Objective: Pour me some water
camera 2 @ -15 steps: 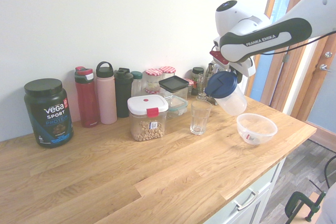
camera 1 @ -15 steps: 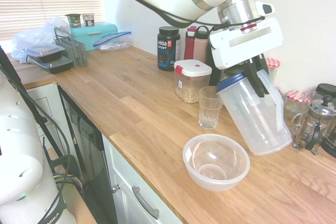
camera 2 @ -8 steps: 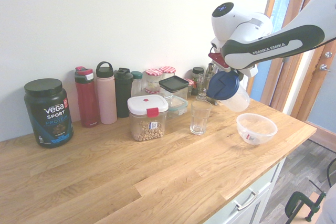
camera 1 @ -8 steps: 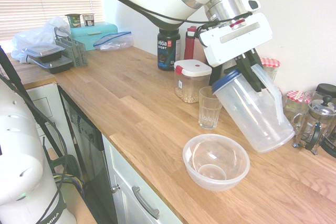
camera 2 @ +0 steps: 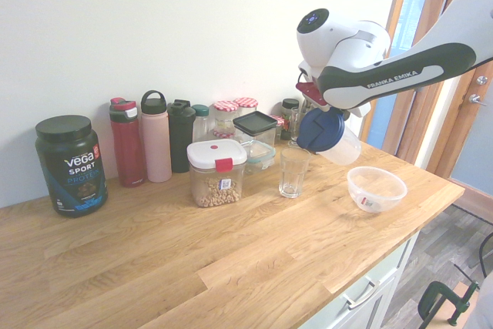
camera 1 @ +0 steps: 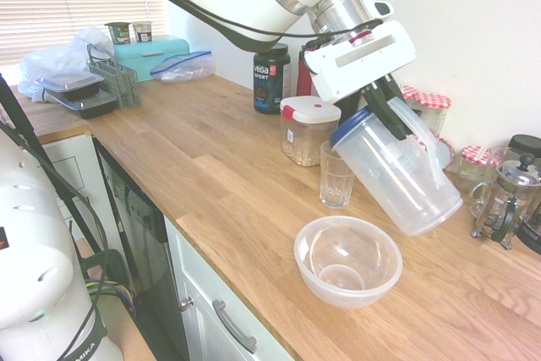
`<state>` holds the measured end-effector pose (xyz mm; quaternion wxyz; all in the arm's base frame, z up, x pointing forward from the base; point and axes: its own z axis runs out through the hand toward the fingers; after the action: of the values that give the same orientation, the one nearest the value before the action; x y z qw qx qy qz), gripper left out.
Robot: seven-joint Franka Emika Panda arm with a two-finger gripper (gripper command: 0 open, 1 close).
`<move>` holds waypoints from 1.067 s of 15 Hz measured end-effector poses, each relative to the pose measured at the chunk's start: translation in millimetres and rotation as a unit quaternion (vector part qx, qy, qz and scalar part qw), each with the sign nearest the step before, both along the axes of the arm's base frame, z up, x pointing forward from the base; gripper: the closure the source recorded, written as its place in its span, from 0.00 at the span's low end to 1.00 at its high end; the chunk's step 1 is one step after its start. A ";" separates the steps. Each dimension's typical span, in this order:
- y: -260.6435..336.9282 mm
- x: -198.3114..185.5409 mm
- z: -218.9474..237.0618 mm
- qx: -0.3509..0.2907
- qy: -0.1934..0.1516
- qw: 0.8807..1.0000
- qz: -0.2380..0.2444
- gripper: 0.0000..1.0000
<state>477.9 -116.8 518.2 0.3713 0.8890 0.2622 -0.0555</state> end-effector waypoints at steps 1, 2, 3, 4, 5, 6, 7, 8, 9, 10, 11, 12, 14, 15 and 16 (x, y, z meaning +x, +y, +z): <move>-0.1 -1.8 -0.1 0.000 0.000 1.000 -0.001 1.00; -1.2 -3.2 0.8 0.004 -0.002 1.000 -0.003 1.00; -3.8 -5.1 5.1 0.014 -0.008 1.000 -0.009 1.00; -8.1 -6.6 16.1 0.034 -0.019 0.999 -0.015 1.00; -14.3 -8.5 36.0 0.062 -0.033 0.997 -0.021 1.00; -22.6 -11.4 62.9 0.093 -0.049 0.994 -0.026 1.00; -30.7 -16.2 92.4 0.125 -0.065 0.990 -0.030 1.00; -37.8 -23.2 121.3 0.159 -0.077 0.984 -0.032 1.00; -40.3 -31.6 145.7 0.195 -0.081 0.977 -0.030 1.00; -36.6 -43.0 166.5 0.229 -0.082 0.969 -0.029 1.00; -29.3 -55.5 180.6 0.264 -0.080 0.961 -0.030 1.00; -18.1 -69.6 190.2 0.299 -0.075 0.951 -0.033 1.00; 4.1 -94.1 195.6 0.352 -0.068 0.931 -0.069 1.00; 19.6 -102.2 194.7 0.369 -0.076 0.921 -0.097 1.00; 37.7 -105.0 188.1 0.379 -0.088 0.913 -0.123 1.00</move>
<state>372.9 -79.1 706.3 0.0186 0.9895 0.1181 0.0815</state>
